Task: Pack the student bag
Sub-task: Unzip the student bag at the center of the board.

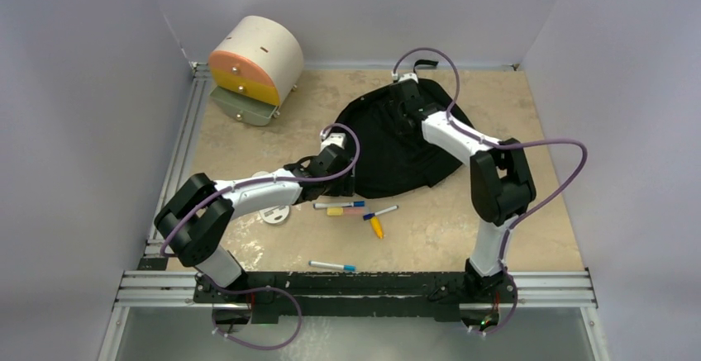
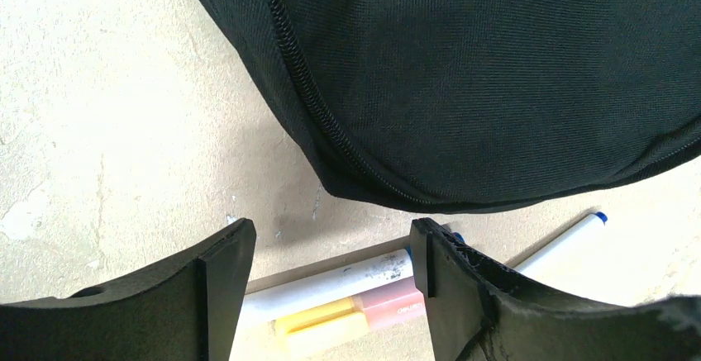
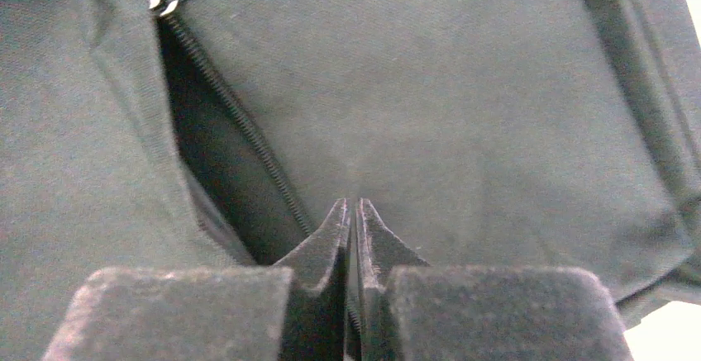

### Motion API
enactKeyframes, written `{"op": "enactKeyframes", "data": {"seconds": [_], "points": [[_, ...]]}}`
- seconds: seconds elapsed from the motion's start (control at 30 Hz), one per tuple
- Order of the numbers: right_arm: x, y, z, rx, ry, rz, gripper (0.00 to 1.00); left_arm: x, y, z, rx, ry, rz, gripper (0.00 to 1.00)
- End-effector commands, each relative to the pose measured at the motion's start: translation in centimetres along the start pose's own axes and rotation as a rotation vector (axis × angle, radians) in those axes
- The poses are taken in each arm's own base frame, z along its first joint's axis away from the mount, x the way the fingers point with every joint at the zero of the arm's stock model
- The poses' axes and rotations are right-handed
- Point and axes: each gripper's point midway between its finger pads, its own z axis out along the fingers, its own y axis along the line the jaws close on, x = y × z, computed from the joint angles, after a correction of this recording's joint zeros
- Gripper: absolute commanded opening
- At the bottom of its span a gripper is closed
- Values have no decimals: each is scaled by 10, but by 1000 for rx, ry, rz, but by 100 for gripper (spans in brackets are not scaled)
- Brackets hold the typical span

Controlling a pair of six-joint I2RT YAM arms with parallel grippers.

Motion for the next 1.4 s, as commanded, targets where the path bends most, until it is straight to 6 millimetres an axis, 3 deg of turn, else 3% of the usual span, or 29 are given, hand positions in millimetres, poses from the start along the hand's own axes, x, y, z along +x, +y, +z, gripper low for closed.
{"op": "enactKeyframes", "data": {"seconds": [0.0, 0.27, 0.4, 0.57, 0.7, 0.83, 0.93, 1.1, 1.17, 1.27, 1.37], "points": [[-41, -19, -27, 48, -95, 54, 1, -6, 1, -5, -1, -19, -8, 68], [-54, -17, -42, 13, -132, 71, 0, -21, -1, -12, 6, -56, -15, 68], [-50, -15, -40, 2, -122, 65, 0, -33, -2, -15, 17, -73, -44, 71], [-41, -13, -33, -3, -108, 82, 11, -62, 4, -18, 53, -97, -159, 81], [-39, -14, -31, -9, -104, 104, 15, -87, 3, -25, 131, -135, -272, 82], [-38, -20, -32, -15, -115, 127, 21, -100, 1, -34, 204, -177, -337, 83], [-34, -26, -28, -18, -102, 132, 29, -102, 2, -26, 212, -170, -360, 83], [-22, -24, -19, -44, -60, 121, 36, -100, 7, 3, 169, -114, -345, 83], [-14, -18, -17, -80, -30, 99, 40, -97, 13, 12, 132, -99, -335, 79], [2, -5, -13, -153, 24, 47, 47, -93, 21, 21, 97, -79, -326, 63], [11, 4, -12, -210, 45, 16, 51, -101, 27, 30, 86, -89, -296, 53]]}}
